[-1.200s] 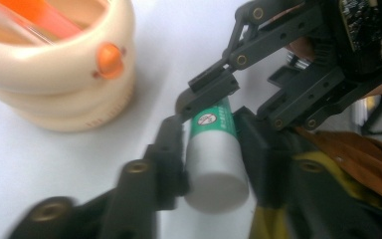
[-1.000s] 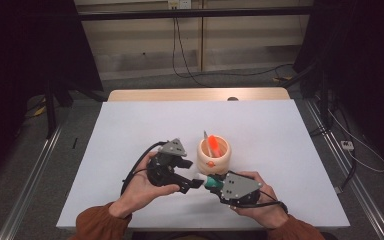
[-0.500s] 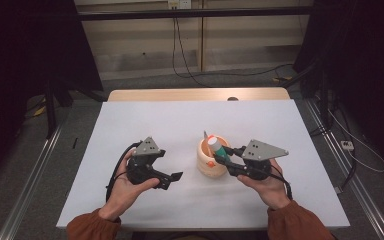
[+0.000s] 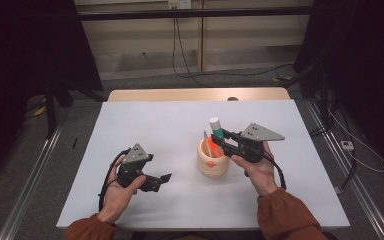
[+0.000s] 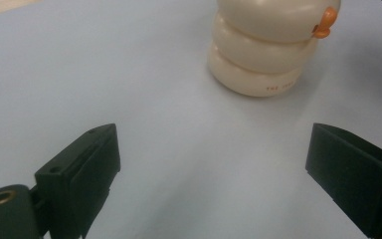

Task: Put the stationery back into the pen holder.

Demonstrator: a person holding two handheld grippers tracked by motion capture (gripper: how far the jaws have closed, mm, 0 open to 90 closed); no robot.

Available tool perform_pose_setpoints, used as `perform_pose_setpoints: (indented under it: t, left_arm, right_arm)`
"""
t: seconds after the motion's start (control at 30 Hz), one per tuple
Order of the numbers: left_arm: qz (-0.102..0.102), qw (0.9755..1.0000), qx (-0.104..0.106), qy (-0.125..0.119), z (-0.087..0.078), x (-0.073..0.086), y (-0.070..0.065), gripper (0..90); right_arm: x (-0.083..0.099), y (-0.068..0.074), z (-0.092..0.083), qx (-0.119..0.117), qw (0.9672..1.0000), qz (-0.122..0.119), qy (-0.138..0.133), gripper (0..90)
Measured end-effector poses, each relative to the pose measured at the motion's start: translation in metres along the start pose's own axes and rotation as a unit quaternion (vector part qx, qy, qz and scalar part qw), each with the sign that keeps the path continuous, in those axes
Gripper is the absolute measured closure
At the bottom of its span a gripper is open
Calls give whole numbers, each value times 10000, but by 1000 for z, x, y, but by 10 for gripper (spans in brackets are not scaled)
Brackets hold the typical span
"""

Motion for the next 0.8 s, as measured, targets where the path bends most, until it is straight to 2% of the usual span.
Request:
perform_pose_setpoints:
  t: [0.1,0.23,0.53,0.67,0.8]
  left_arm:
    - [-98,9998,-136,-114,-2,6,4,64]
    - [-205,9992,-256,-244,-4,10,7,64]
    - [-205,9990,-329,-236,-1,14,7,63]
    - [-225,9989,-333,-257,-1,14,9,63]
    - [-243,9985,-358,-330,-3,14,10,63]
  right_arm:
    - [5,-5,6,42,9998,169,73,665]
    - [13,-6,7,47,9995,270,124,664]
    - [28,-4,16,154,9989,150,422,656]
    - [28,-3,15,229,9989,81,394,614]
    - [26,-4,11,248,9990,117,344,498]
Point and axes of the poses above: each handheld gripper's, and its own axes: z roughly forward along the jaws, x roughly out of its underside, y roughly to its left, the point moved 3 cm from there along z, roughly forward along the jaws, and after that the axes turned 10 degrees about y, right-handed, at the moved point
